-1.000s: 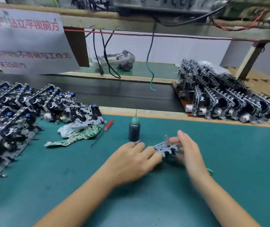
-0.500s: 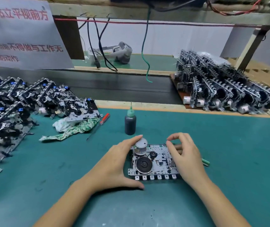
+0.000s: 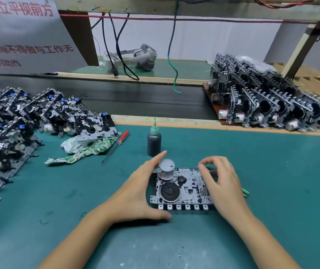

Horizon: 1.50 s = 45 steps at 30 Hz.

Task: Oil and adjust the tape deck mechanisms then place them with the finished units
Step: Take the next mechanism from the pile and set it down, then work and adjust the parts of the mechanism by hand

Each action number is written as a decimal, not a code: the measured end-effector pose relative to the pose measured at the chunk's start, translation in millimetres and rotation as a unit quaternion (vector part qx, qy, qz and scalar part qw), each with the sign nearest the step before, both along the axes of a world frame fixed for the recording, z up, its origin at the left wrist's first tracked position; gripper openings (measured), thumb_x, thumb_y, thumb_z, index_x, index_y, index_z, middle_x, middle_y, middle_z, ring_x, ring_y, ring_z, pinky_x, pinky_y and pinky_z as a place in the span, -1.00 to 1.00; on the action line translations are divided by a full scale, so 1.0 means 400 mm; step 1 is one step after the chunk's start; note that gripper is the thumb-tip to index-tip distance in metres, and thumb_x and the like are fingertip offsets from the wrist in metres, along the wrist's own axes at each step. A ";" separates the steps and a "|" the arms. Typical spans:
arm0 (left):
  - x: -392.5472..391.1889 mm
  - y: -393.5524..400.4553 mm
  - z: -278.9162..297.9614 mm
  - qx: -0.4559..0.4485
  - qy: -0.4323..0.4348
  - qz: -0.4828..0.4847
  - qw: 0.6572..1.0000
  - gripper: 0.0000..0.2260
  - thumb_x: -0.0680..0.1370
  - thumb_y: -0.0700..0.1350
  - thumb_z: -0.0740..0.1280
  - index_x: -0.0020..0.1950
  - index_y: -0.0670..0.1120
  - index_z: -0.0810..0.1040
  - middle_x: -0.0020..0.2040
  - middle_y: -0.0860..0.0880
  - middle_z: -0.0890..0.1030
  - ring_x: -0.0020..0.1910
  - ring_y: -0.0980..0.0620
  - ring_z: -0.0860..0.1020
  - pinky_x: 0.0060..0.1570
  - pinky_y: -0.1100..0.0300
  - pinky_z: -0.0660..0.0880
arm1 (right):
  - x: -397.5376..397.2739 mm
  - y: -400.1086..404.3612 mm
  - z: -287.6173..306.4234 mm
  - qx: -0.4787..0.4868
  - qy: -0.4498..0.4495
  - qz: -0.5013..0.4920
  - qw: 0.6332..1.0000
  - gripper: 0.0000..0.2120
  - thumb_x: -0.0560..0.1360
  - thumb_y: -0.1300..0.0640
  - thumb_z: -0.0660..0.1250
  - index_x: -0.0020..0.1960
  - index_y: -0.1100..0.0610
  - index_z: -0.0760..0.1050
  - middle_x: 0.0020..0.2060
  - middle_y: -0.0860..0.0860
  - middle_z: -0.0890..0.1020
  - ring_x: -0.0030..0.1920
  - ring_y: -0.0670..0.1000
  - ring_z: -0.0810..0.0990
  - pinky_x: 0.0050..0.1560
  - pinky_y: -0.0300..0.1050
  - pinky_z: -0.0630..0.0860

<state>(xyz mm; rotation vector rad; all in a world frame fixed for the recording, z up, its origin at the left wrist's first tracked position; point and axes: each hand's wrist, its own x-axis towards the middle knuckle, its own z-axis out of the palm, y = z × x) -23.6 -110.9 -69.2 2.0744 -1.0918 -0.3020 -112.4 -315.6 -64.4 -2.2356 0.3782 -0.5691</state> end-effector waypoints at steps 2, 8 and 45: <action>-0.003 -0.007 0.004 -0.001 -0.030 0.011 0.999 -0.03 0.21 0.16 0.51 0.41 0.42 -0.05 0.34 0.49 0.14 0.35 0.42 0.20 0.31 0.47 0.14 | -0.003 -0.003 -0.002 0.007 0.000 -0.006 1.000 -0.94 0.55 0.03 0.25 -0.10 -0.06 0.46 -0.05 -0.25 0.46 0.05 -0.05 0.48 0.04 -0.13 0.34; 0.002 -0.005 0.003 0.005 -0.049 0.002 0.999 -0.03 0.18 0.26 0.52 0.41 0.42 -0.03 0.33 0.50 0.17 0.33 0.44 0.21 0.30 0.48 0.15 | -0.008 -0.005 0.001 0.020 -0.005 -0.017 1.000 -0.91 0.54 0.04 0.24 -0.13 -0.11 0.43 -0.06 -0.21 0.48 0.04 -0.02 0.50 0.09 -0.06 0.41; 0.007 -0.070 0.048 -0.137 0.150 0.120 0.972 -0.65 0.31 0.03 0.57 0.05 0.04 0.64 -0.05 0.10 0.66 -0.03 0.22 0.59 0.06 0.31 0.46 | 0.041 -0.015 0.126 -0.367 0.231 0.271 0.859 -0.11 0.17 -0.31 0.42 0.40 -0.04 0.24 0.21 -0.13 0.47 0.15 -0.03 0.49 0.15 -0.11 0.43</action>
